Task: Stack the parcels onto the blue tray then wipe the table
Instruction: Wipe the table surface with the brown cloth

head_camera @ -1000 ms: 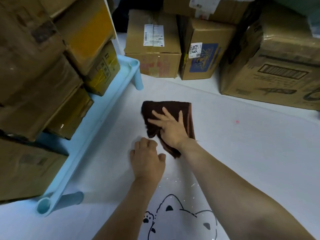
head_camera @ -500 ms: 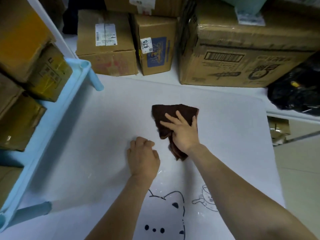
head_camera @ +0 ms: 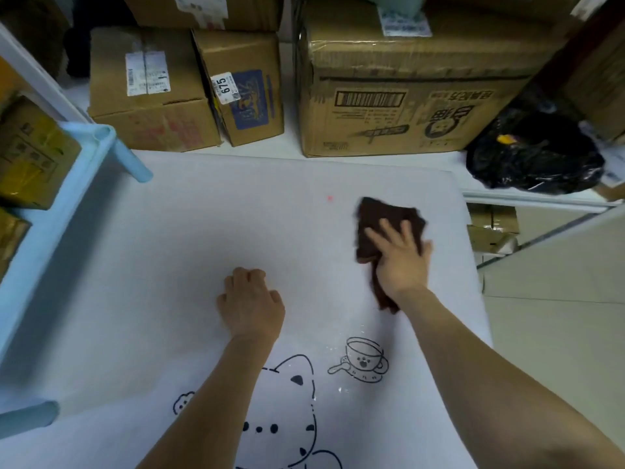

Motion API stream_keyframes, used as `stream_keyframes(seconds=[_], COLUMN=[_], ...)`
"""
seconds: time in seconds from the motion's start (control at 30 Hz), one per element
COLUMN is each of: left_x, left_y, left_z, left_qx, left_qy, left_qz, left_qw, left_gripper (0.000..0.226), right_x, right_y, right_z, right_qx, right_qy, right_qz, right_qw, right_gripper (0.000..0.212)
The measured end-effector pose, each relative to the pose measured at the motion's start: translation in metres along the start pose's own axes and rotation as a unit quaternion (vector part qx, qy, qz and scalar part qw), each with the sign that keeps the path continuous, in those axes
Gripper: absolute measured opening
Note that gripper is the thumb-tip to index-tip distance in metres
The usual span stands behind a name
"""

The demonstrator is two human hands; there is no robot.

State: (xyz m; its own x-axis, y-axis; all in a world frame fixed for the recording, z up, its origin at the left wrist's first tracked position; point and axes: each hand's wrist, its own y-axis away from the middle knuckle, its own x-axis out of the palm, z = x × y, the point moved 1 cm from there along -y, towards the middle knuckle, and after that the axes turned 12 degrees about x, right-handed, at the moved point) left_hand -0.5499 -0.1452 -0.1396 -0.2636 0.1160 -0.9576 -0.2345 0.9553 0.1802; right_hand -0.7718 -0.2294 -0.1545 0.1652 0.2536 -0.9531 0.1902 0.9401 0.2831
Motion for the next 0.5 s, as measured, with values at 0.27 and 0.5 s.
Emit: stream_keyframes(seconds=[0.27, 0.5], left_x=[-0.002, -0.004], left_y=[0.008, 0.024], left_z=[-0.005, 0.009], left_qx=[0.005, 0.061], left_qy=[-0.023, 0.078], left_qz=[0.033, 0.048], left_qw=[0.999, 0.994], left_gripper=[0.036, 0.032], right_x=[0.020, 0.019], right_y=[0.060, 0.092], right_z=[0.010, -0.048], right_qx=[0.015, 0.275], right_qy=[-0.044, -0.111], right_qz=[0.011, -0.005], right_qw=[0.999, 0.955], right_gripper=[0.067, 0.066])
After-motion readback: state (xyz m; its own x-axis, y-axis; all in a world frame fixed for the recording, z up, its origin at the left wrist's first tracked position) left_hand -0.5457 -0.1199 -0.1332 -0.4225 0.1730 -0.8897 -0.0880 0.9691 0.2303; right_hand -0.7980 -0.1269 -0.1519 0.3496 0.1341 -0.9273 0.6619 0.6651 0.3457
